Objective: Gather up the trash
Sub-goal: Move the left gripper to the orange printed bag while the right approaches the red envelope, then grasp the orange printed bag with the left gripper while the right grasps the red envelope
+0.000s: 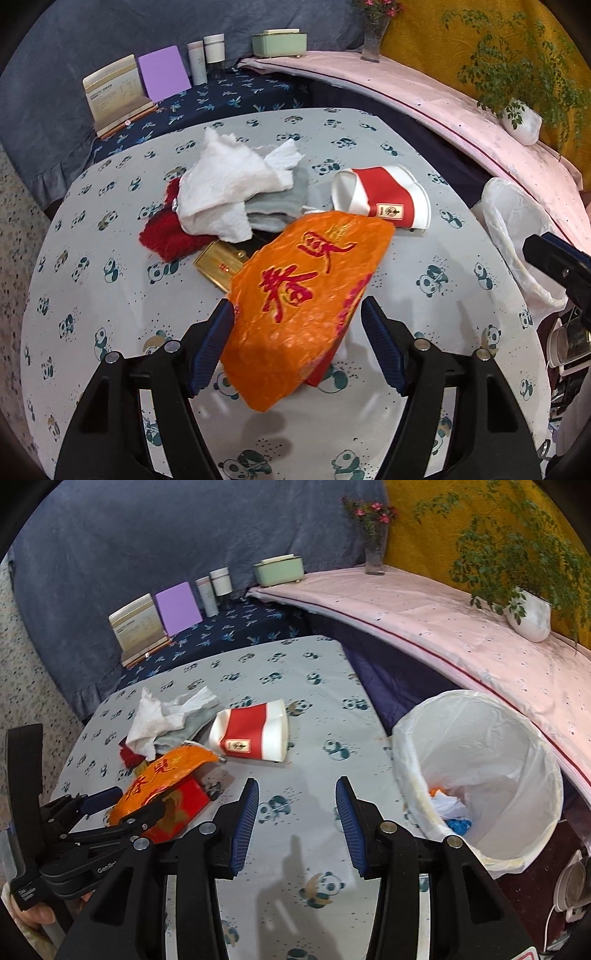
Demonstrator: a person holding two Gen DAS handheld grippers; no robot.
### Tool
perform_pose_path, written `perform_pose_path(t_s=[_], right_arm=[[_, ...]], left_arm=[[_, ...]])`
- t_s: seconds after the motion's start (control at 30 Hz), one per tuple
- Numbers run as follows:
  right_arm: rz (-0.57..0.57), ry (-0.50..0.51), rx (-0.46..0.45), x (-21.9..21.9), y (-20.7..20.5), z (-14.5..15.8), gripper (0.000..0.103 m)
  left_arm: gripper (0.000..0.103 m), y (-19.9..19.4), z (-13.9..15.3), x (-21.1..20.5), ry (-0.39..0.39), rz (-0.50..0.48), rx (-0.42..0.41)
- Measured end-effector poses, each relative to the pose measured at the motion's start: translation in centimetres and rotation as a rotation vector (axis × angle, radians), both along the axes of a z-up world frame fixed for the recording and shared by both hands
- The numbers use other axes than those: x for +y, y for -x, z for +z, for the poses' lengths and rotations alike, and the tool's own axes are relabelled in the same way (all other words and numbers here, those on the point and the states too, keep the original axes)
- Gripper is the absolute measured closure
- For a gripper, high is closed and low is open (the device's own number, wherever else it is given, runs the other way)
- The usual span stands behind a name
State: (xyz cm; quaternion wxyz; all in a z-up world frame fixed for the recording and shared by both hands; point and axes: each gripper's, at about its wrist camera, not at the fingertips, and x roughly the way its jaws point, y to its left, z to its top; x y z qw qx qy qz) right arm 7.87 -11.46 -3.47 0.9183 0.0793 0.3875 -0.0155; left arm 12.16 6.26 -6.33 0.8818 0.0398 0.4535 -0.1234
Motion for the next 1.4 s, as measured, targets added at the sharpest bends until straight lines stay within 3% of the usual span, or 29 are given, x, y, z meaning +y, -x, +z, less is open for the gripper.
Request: perform_pose_path(t_s=[0.23, 0.5, 1.07, 1.4], right_arm=[[0.057, 0.007, 0.025, 2.7, -0.5, -0.8, 0.06], [0.11, 0.007, 0.051, 5.3, -1.4, -1.6, 0.06], [0.203, -0.012, 0.091, 11.1, -3.0, -2.3, 0.06], [0.157, 0.021, 0.155, 13.5, -5.1, -4.4, 0.06]], left_arm=[[0.055, -0.2, 0.8, 1.4, 0.069, 0.015, 0.023], [0.094, -0.3, 1.7, 3.0, 0.106, 0.025, 0.034], [0.095, 0.2, 3.3, 7.2, 0.077, 0.139, -0.029], [0.095, 0.2, 2.7, 8.0, 0.087, 0.14, -0.006]])
